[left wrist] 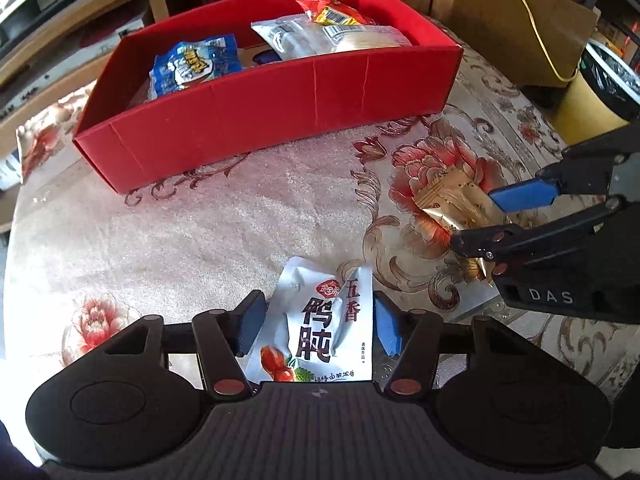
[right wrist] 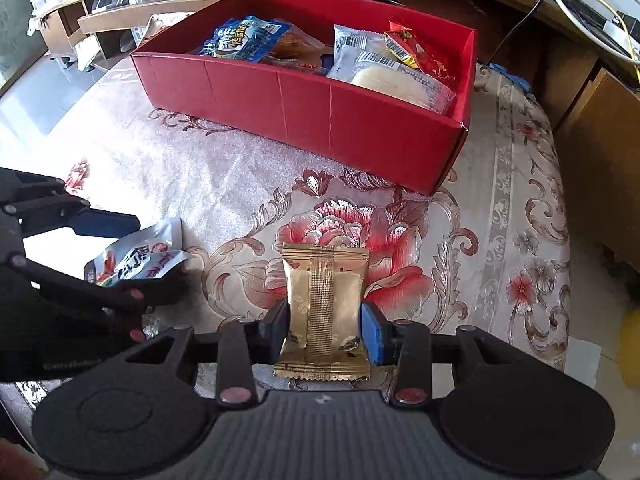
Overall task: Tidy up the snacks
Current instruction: 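Lift both held packs and carry them over the red box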
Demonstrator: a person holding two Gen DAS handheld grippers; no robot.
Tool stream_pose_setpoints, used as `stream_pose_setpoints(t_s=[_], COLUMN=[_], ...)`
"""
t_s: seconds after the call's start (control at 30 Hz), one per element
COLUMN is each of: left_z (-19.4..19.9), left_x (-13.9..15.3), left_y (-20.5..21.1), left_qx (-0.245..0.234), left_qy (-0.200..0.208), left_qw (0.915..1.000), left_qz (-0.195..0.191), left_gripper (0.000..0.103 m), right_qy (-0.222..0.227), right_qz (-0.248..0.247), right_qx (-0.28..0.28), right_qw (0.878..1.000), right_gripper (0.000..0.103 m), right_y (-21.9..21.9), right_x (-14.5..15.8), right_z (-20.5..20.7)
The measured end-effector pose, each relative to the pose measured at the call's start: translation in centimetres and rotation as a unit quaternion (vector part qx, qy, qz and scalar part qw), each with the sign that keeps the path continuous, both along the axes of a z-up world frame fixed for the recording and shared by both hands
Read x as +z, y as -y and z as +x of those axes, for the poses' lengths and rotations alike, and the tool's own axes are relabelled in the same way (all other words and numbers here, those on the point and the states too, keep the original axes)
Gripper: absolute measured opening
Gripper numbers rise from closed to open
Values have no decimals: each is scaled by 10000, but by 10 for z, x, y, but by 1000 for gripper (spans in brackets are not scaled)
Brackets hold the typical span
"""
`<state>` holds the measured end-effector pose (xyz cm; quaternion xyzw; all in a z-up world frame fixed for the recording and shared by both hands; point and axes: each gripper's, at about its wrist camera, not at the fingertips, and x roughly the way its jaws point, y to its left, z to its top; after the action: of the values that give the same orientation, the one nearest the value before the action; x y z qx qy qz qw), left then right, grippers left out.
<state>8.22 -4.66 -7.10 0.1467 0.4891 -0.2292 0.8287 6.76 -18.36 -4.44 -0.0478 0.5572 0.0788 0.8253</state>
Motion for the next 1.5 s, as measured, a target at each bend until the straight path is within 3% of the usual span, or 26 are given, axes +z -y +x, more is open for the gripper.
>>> stream_pose_setpoints(t_s=[0.27,0.33,0.67,0.8,1.27,1.37,1.5], left_z=[3,3,5,10,12,8,-1], left_x=[-3,-3,-7,-10,-12,-6,-1], left_y=[-2,-3,-7,-11,-16,-9,-2], left_qx=[97,85,166,354,468,411,163], left_qy=[13,14,-22,-113,-175,-147,-54], left_qw=[9999,9999,9999,9993,9987,9990,9998], left_qz=[59,66,34,14,-58,-61,-123], left_gripper=[84,85,93,103,103,94,70], right_qy=[18,-6,-30,-31,-1,-8,-24], right_qz=[54,145,97,84,4,-4,-34], right_qx=[0,25,74,39,48,21,4], right_qw=[10000,9999,9999,10000,10000,10000,10000], right_gripper=[48,58,58,57,46,46,45], right_y=[2,2,-2,-2,-7,-7,-8], right_x=[-1,-1,-2,-3,-1,0,1], right_z=[1,1,2,3,1,1,-3])
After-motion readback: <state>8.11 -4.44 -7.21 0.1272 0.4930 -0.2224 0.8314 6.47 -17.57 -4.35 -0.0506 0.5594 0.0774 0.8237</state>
